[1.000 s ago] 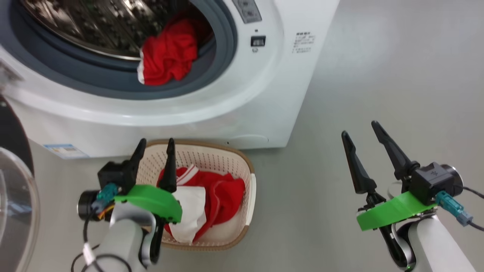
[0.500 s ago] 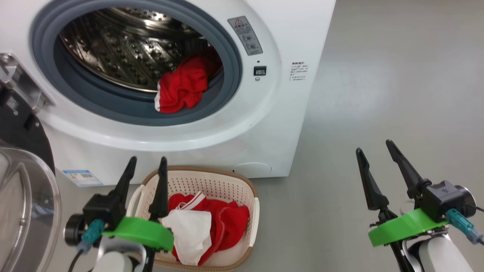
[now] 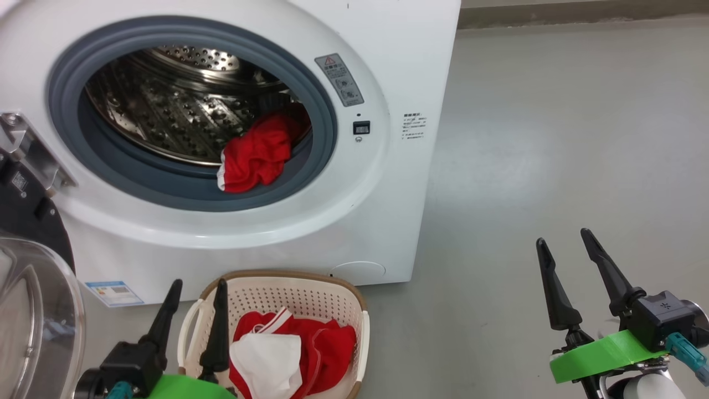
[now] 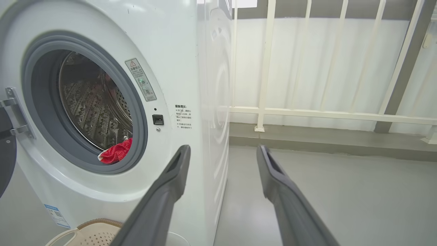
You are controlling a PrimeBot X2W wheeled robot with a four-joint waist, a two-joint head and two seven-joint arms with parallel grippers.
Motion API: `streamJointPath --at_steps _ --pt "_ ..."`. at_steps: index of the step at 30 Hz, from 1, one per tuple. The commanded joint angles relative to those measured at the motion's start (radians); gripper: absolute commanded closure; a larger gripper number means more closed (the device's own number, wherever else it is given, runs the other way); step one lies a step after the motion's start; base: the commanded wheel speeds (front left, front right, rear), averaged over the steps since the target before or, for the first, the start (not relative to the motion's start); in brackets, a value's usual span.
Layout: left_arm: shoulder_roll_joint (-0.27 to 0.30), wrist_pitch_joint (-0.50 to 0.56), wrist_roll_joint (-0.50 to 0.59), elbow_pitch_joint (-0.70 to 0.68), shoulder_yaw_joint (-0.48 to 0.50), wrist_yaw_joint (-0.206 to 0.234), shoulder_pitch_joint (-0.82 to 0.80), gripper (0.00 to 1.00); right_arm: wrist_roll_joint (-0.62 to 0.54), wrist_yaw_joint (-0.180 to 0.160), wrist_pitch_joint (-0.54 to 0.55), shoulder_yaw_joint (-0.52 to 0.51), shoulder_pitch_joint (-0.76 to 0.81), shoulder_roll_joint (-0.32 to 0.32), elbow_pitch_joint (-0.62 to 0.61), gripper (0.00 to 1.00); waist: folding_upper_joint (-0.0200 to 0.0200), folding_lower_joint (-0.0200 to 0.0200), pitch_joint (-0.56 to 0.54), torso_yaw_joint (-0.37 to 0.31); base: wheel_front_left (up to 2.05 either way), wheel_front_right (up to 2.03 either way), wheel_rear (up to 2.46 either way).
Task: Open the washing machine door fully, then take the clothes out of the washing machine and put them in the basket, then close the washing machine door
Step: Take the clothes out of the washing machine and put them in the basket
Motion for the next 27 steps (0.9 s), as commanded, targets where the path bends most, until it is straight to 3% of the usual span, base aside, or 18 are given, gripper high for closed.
streamJointPath --at_steps 1,27 --pt "0.028 -0.012 0.015 -0.039 0.036 0.005 0.005 0.0 -0.003 0.005 -0.006 0.021 0.005 -0.007 -0.031 0.0 0.0 0.0 -0.012 -0.01 0.0 0.0 0.0" --pt "0.029 -0.004 -0.02 -0.054 0.032 0.016 0.074 0.0 -0.012 0.005 -0.006 0.017 0.051 0.002 -0.034 0.0 0.0 0.0 -0.061 -0.028 0.0 0.0 0.0"
